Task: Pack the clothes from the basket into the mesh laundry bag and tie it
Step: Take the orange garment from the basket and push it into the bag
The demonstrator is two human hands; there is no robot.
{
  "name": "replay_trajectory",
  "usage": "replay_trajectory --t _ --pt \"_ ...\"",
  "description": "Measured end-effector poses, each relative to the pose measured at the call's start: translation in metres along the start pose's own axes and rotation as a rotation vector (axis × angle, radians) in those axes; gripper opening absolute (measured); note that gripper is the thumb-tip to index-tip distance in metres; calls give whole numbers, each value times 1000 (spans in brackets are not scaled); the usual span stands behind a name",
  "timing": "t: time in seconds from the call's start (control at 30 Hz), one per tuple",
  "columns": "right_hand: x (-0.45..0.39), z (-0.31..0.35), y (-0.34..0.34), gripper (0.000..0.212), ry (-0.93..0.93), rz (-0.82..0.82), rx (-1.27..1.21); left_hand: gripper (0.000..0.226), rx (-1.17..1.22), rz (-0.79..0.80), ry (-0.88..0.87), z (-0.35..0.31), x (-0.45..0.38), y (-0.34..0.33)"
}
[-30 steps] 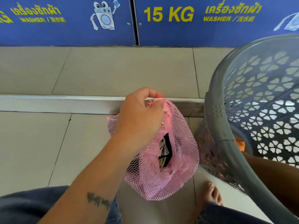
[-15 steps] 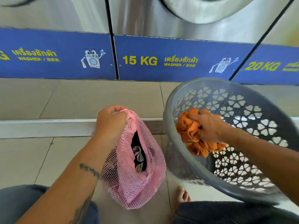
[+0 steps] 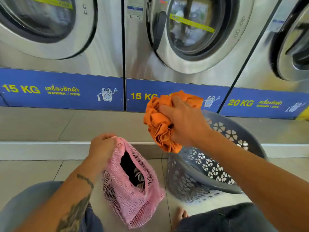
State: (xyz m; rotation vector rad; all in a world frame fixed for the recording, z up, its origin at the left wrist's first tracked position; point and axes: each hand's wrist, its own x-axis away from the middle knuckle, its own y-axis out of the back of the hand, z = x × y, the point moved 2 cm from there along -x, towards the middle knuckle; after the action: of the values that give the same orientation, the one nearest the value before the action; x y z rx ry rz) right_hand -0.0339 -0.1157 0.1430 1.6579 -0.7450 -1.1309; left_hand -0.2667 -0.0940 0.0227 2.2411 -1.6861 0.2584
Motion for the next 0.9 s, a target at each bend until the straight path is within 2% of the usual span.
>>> replay_trajectory --t 0.1,0.23,0.33,0.4,0.53,0.73,0.9 --pt "2 47 -6 52 70 9 -23 15 81 -6 21 9 -5 10" --pt "9 96 -47 58 116 78 -62 17 136 32 22 9 -2 25" --pt "23 119 -93 63 119 174 -174 18 130 18 29 7 1 36" --pt "34 132 -119 58 94 238 -300 19 117 12 26 7 1 42" --pt "40 160 -160 57 96 287 -397 18 97 21 37 12 -2 52" --pt "12 182 -201 66 83 329 -350 17 158 45 83 12 -2 59" --pt "6 175 -238 60 -86 625 -174 15 270 92 149 9 -13 59"
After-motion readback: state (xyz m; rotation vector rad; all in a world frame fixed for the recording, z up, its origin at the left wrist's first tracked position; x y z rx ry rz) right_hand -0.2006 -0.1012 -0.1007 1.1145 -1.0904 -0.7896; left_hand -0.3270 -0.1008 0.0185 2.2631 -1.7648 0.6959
